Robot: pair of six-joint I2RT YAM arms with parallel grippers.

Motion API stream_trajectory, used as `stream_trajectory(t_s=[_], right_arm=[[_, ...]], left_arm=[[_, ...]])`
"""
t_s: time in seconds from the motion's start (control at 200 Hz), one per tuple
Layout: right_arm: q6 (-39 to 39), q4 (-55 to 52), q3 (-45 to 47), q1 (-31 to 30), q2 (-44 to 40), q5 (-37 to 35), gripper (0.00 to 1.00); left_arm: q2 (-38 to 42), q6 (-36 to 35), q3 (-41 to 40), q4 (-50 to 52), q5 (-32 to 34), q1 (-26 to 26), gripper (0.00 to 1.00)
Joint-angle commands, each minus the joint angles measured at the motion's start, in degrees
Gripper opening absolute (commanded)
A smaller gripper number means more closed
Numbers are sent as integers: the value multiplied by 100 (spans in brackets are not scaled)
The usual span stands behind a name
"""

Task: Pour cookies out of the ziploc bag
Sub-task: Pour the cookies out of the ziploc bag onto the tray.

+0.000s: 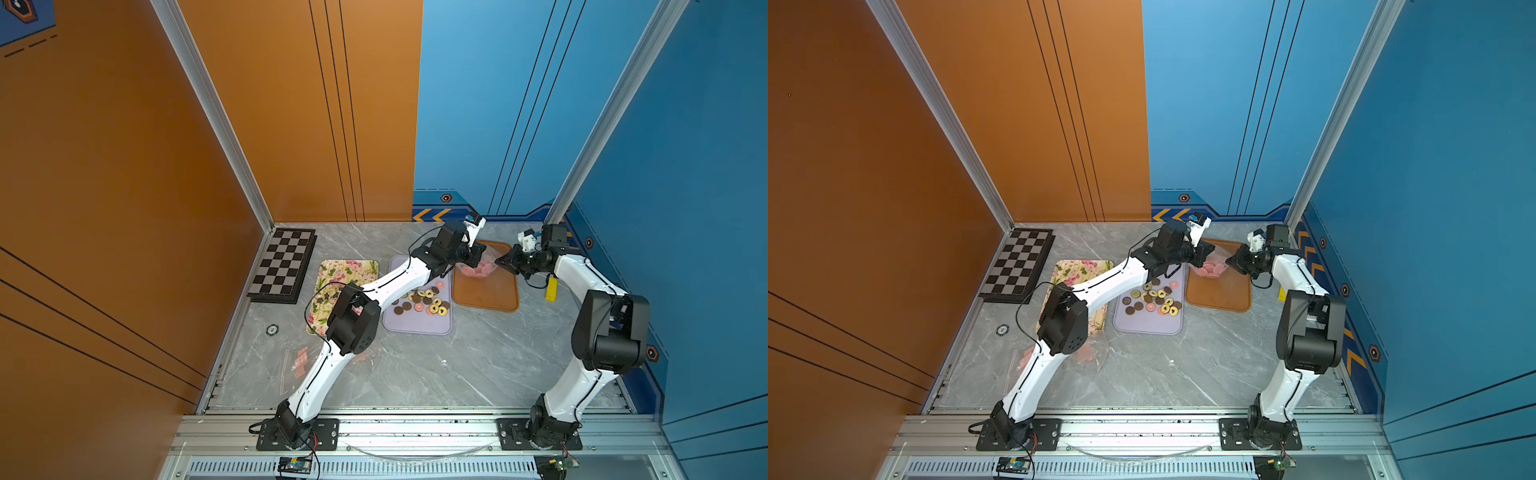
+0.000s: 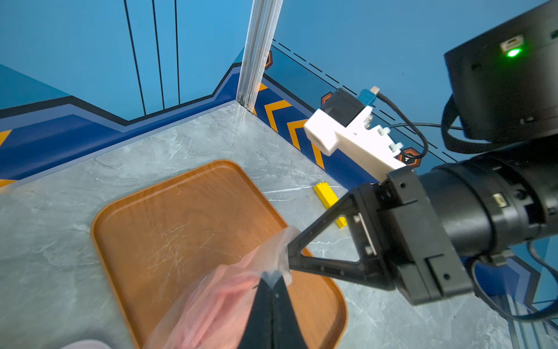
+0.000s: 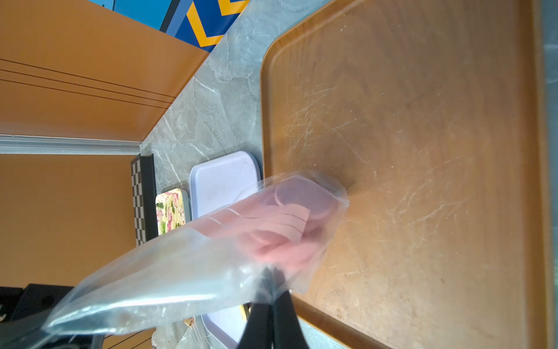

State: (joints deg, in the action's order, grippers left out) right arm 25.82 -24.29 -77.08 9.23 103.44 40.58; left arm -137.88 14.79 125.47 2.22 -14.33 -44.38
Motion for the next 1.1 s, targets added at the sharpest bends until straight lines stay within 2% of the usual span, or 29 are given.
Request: stream_trajectory(t_s=[0.0, 0.39, 0.526, 0.786, 1.096], right_arm=[[116, 201, -61, -2, 21, 134, 0], [67, 267, -333, 8, 1, 146, 0], [28, 281, -452, 12, -7, 245, 0], [-51, 117, -776, -233, 36, 312, 0], [-113, 15, -794, -238, 72, 288, 0]], left_arm=[[-279, -11, 127, 278, 20, -23, 0], [-432, -26, 303, 323, -35, 35, 0], [-391, -41, 262, 200, -244, 13, 0], [-319, -28, 294, 200, -160, -27, 0], [-256, -46, 263, 165, -175, -9, 0]])
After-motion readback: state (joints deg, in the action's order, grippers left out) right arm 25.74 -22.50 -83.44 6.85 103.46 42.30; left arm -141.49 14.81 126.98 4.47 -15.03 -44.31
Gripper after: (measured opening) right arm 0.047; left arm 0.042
